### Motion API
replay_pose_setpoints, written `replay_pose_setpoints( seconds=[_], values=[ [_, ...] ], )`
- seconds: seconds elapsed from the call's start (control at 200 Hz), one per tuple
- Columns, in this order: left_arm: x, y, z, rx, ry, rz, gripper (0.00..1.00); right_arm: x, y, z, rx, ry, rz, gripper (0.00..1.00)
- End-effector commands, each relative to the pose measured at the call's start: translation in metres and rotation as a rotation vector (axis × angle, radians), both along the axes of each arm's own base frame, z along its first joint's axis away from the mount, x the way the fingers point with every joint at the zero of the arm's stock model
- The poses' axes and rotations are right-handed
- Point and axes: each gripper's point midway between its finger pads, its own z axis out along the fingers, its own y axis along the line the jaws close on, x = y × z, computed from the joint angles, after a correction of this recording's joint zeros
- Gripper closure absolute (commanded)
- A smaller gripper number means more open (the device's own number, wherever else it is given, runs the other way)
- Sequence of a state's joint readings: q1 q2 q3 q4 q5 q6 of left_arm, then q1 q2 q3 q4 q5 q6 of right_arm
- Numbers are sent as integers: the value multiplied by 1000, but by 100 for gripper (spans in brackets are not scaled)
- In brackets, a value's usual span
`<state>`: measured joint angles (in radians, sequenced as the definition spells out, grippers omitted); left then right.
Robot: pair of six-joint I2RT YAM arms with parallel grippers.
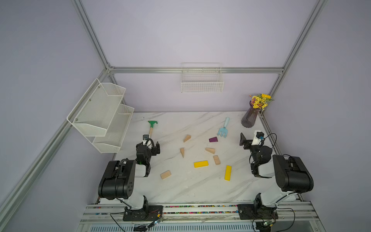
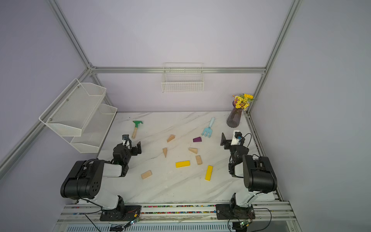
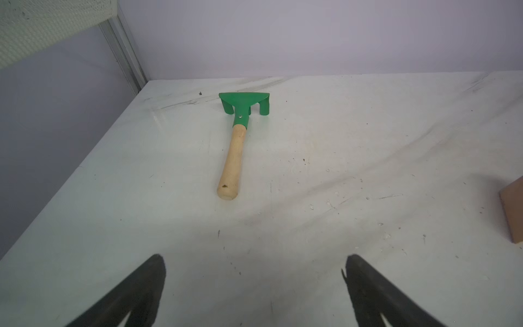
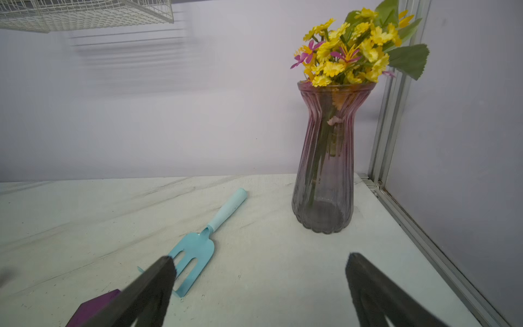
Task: Assemble a small pinwheel with building blocks
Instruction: Pick up the building block from the center of the board.
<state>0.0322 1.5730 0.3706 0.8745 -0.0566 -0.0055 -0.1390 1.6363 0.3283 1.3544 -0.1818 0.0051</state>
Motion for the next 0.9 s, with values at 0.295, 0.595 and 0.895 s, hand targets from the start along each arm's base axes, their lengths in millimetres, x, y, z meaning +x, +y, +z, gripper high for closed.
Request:
replay_pose_setpoints(
  seconds=[0.295, 0.595, 0.895],
  values=[
    [6, -1, 20, 12, -71, -8, 0, 1, 3, 8, -6, -32, 12, 3],
    [6, 0, 20, 8, -69, 4, 0, 1, 3, 8, -6, -32, 12, 2],
    [7, 2, 20, 4, -68, 12, 0, 1, -12, 10, 28, -33, -72, 3]
  ],
)
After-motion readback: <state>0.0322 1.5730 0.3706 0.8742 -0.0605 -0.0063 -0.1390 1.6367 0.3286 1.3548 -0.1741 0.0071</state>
